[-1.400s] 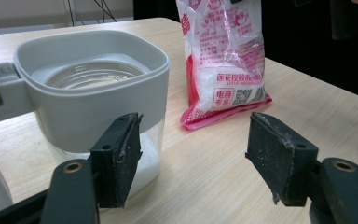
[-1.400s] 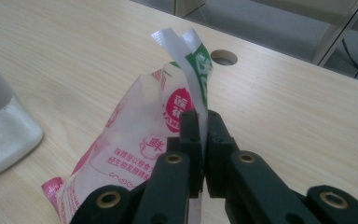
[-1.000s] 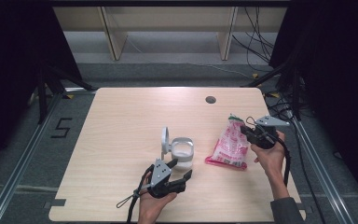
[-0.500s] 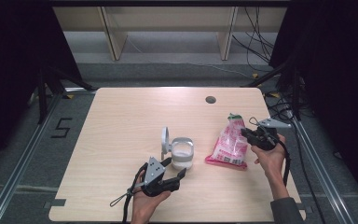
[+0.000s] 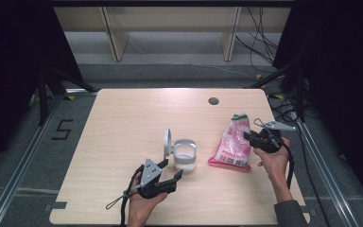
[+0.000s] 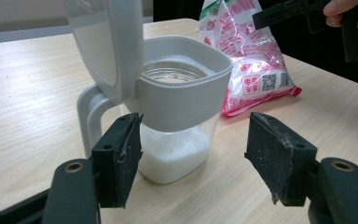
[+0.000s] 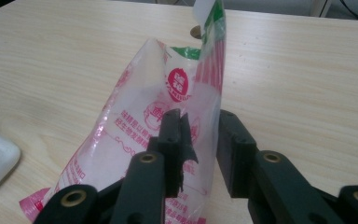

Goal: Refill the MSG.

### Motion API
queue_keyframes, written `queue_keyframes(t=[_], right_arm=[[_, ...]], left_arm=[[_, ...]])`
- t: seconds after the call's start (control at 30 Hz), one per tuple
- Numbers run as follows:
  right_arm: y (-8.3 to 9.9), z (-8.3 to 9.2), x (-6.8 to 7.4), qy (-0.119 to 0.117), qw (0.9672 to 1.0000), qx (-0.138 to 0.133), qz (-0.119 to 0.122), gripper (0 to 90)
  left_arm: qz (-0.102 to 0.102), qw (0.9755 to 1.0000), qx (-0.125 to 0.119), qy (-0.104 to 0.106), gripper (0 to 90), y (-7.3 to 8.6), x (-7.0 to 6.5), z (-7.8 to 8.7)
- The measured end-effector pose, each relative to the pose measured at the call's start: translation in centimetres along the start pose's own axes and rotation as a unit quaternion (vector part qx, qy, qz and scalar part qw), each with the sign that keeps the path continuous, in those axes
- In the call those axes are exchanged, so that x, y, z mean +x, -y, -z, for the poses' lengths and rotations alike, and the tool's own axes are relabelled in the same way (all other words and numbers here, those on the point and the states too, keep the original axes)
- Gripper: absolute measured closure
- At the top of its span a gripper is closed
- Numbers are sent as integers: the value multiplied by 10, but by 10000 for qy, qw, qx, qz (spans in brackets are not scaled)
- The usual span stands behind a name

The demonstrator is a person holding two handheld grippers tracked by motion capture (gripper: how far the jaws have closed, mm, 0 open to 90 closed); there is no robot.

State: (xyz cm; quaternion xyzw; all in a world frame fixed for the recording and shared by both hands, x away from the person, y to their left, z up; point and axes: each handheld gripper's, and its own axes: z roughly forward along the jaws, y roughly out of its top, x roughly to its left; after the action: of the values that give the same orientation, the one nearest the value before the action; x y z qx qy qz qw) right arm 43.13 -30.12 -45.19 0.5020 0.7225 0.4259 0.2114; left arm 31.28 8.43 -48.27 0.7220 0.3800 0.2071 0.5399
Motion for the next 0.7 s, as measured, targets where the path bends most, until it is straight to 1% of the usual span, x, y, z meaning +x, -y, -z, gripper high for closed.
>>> queue_keyframes(t=[0.03,0.07,0.1,0.13,0.17,0.2,0.23,0.27,0.3,0.33,0.37,0.4,0.43,0.47,0.5,0.53,0.57,0.6,0.63,0.67,0.7], right_arm=[[0,0,0,-13,10000,27,-34,697],[1,-1,-1,75,10000,-3,-5,682],[1,0,0,109,9999,22,8,673],[1,0,0,169,9998,79,80,668],[0,1,0,121,9999,17,40,655],[0,1,0,126,9999,10,35,632],[0,2,0,175,9998,5,59,610],[0,3,3,209,9997,33,-156,604],[0,4,-1,167,9999,-7,-13,588],[0,5,-1,219,9998,-3,-17,572],[0,6,-1,267,9996,-37,29,539],[0,7,-1,328,9995,11,37,520],[1,7,0,362,9993,2,18,508],[3,8,4,383,9990,11,-223,504],[3,9,0,419,9991,39,22,490],[4,9,0,454,9990,20,50,479],[4,9,0,466,9989,3,14,473],[5,10,0,418,9991,9,-9,464],[5,12,0,423,9991,-23,-25,454],[6,13,0,439,9990,-29,-39,442],[6,15,4,500,9984,-34,-249,429]], left_arm=[[-115,9999,40,11,345,-1,3,1],[-58,10000,34,-13,345,0,4,1],[-23,10000,39,-40,345,0,5,2],[-50,10000,23,-28,345,0,7,2],[-77,9999,52,-76,345,0,8,3],[-40,10000,46,-77,345,0,9,3],[73,9999,55,-120,345,1,9,4],[59,9999,72,-130,345,0,11,4],[51,9998,76,-159,345,0,12,5],[60,9999,33,-121,345,0,13,5],[9,9999,57,-155,345,0,14,6],[-13,9999,70,-152,345,-1,15,6],[65,9998,68,-195,345,-1,16,6],[97,9998,34,-193,344,-2,17,7],[52,9998,62,-199,344,-3,19,8],[23,9998,44,-198,345,-3,20,9],[12,9998,15,-192,345,-4,22,10],[60,9997,39,-230,345,-4,22,11],[71,9996,35,-258,345,-4,23,11],[-31,9998,44,-209,346,-4,26,12],[21,9996,60,-259,354,-4,25,13]])
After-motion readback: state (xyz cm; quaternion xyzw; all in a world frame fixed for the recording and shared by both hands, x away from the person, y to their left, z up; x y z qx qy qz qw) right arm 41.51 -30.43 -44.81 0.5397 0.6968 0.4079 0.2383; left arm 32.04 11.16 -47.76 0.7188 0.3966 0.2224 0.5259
